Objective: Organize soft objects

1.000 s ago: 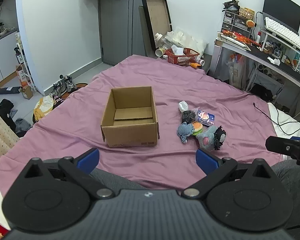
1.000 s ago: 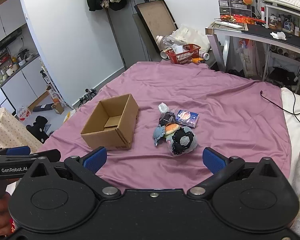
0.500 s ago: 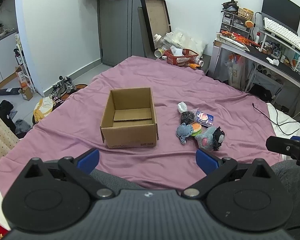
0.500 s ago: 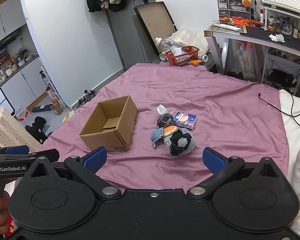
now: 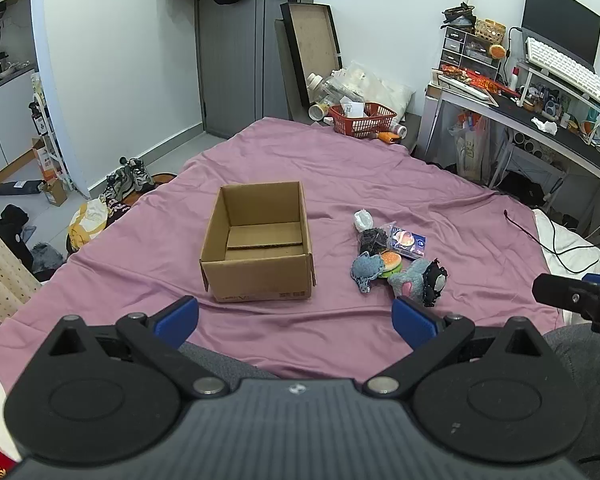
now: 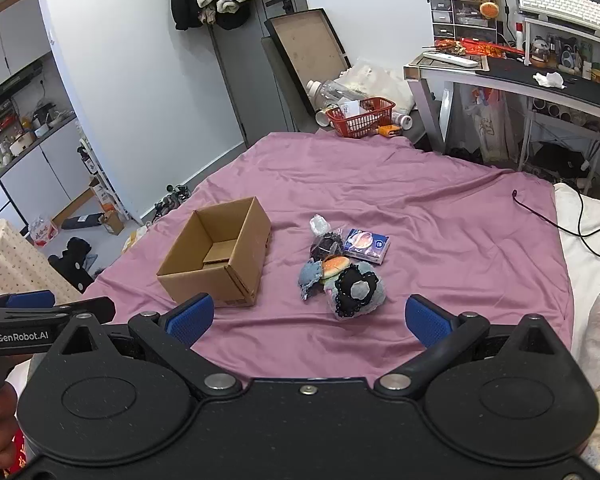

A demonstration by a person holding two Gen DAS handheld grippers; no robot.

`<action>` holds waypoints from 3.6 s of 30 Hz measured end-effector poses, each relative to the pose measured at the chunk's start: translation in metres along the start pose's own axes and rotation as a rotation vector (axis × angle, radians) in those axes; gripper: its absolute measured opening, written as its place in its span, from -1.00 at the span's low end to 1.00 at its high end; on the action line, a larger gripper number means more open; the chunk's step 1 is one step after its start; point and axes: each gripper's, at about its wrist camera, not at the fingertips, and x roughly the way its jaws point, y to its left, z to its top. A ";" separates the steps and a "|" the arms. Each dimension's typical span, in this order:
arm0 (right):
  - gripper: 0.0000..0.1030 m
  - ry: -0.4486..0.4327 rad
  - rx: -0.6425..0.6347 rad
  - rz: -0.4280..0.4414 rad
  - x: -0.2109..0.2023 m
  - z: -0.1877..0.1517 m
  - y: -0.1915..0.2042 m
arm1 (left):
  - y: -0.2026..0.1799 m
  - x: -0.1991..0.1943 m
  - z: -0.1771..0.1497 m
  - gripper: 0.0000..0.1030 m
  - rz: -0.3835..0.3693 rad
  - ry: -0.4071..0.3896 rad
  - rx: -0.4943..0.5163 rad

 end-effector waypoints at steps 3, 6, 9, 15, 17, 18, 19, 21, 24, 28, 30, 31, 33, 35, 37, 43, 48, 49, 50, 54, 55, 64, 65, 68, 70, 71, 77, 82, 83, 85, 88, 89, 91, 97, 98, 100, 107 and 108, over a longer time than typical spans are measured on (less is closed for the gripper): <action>1.00 -0.002 -0.005 0.001 0.000 0.001 0.000 | 0.000 -0.002 0.001 0.98 -0.001 -0.004 -0.001; 1.00 -0.006 -0.005 -0.001 -0.001 0.002 -0.001 | 0.000 -0.003 0.001 0.98 -0.001 -0.006 0.001; 1.00 -0.006 -0.002 -0.003 -0.001 0.002 -0.001 | 0.001 -0.003 0.001 0.98 -0.004 -0.007 -0.002; 1.00 0.003 -0.007 -0.015 0.001 0.000 0.001 | 0.001 -0.005 0.000 0.98 -0.009 -0.012 -0.004; 1.00 0.001 -0.007 -0.021 0.000 -0.001 0.003 | 0.002 -0.004 0.000 0.98 -0.010 -0.010 -0.007; 1.00 0.000 -0.008 -0.021 -0.001 -0.001 0.003 | 0.001 -0.005 -0.001 0.98 -0.010 -0.010 -0.006; 1.00 -0.002 -0.008 -0.019 -0.001 -0.001 0.003 | 0.001 -0.005 -0.001 0.98 -0.012 -0.009 -0.007; 1.00 -0.003 -0.008 -0.017 -0.002 -0.001 0.003 | 0.002 -0.005 0.000 0.98 -0.013 -0.012 -0.007; 1.00 -0.001 -0.010 -0.016 -0.001 -0.002 0.003 | 0.003 -0.004 -0.001 0.98 -0.011 -0.014 -0.014; 1.00 0.001 -0.006 -0.011 0.000 -0.002 0.001 | 0.003 -0.003 -0.001 0.98 -0.011 -0.015 -0.020; 1.00 0.003 -0.003 -0.008 0.002 -0.002 0.000 | 0.003 -0.002 -0.002 0.98 -0.013 -0.016 -0.027; 1.00 0.003 -0.001 -0.004 0.002 -0.002 0.000 | 0.003 -0.001 -0.002 0.98 -0.016 -0.013 -0.028; 1.00 0.002 0.001 0.002 0.004 -0.001 -0.002 | 0.002 0.002 -0.003 0.98 -0.017 -0.012 -0.028; 1.00 0.002 0.003 0.004 0.006 -0.001 -0.004 | 0.001 0.002 -0.003 0.98 -0.014 -0.013 -0.026; 1.00 0.002 0.013 0.005 0.009 0.000 -0.006 | 0.000 0.005 -0.002 0.98 -0.012 -0.015 -0.025; 1.00 0.018 0.021 0.011 0.021 0.001 -0.014 | -0.004 0.016 -0.001 0.98 -0.023 -0.024 -0.039; 1.00 0.023 0.043 0.018 0.031 0.000 -0.025 | -0.010 0.031 -0.001 0.98 -0.030 -0.013 -0.040; 1.00 0.021 0.042 0.017 0.033 -0.001 -0.026 | -0.011 0.034 0.000 0.98 -0.030 -0.011 -0.037; 1.00 0.017 0.034 0.014 0.035 -0.001 -0.027 | -0.012 0.037 0.000 0.98 -0.030 -0.009 -0.036; 0.99 0.026 0.018 0.023 0.045 -0.002 -0.029 | -0.015 0.049 0.000 0.97 -0.035 -0.004 -0.042; 0.98 0.030 0.023 0.032 0.048 -0.002 -0.030 | -0.016 0.053 0.000 0.97 -0.033 0.002 -0.042; 0.62 0.118 0.073 0.043 0.091 0.000 -0.041 | -0.019 0.089 0.004 0.94 -0.040 0.056 -0.048; 0.59 0.126 0.080 0.043 0.096 0.000 -0.042 | -0.019 0.093 0.004 0.94 -0.040 0.060 -0.048; 0.51 0.142 0.115 0.043 0.108 0.001 -0.048 | -0.020 0.104 0.006 0.92 -0.045 0.068 -0.052; 0.39 0.160 0.141 0.048 0.117 0.001 -0.052 | -0.021 0.111 0.007 0.90 -0.047 0.072 -0.056; 0.32 0.170 0.156 0.054 0.122 0.002 -0.053 | -0.021 0.114 0.008 0.84 -0.050 0.073 -0.058; 0.18 0.212 0.200 0.055 0.150 0.006 -0.058 | -0.023 0.137 0.012 0.73 -0.062 0.093 -0.075; 0.11 0.251 0.236 0.044 0.174 0.008 -0.064 | -0.028 0.156 0.014 0.63 -0.078 0.116 -0.072; 0.06 0.259 0.246 0.042 0.178 0.009 -0.066 | -0.029 0.160 0.014 0.60 -0.083 0.123 -0.071; -0.02 0.272 0.265 0.039 0.186 0.008 -0.069 | -0.030 0.169 0.016 0.59 -0.089 0.136 -0.071; -0.05 0.281 0.281 0.040 0.196 0.006 -0.072 | -0.032 0.181 0.017 0.55 -0.094 0.146 -0.074; -0.05 0.288 0.282 0.038 0.200 0.005 -0.072 | -0.033 0.185 0.017 0.54 -0.098 0.149 -0.074; -0.06 0.297 0.288 0.041 0.207 0.004 -0.073 | -0.036 0.192 0.017 0.52 -0.109 0.150 -0.069; -0.25 0.308 0.299 0.021 0.222 0.004 -0.079 | -0.044 0.215 0.018 0.47 -0.136 0.156 -0.070; -0.31 0.308 0.303 0.028 0.224 0.004 -0.080 | -0.046 0.219 0.018 0.43 -0.140 0.161 -0.070; -0.36 0.299 0.316 0.038 0.226 0.004 -0.082 | -0.049 0.228 0.019 0.37 -0.154 0.170 -0.072; -0.42 0.278 0.354 0.048 0.233 0.005 -0.091 | -0.069 0.264 0.021 0.23 -0.184 0.217 -0.049; -0.43 0.275 0.361 0.048 0.234 0.005 -0.092 | -0.071 0.269 0.020 0.23 -0.189 0.225 -0.047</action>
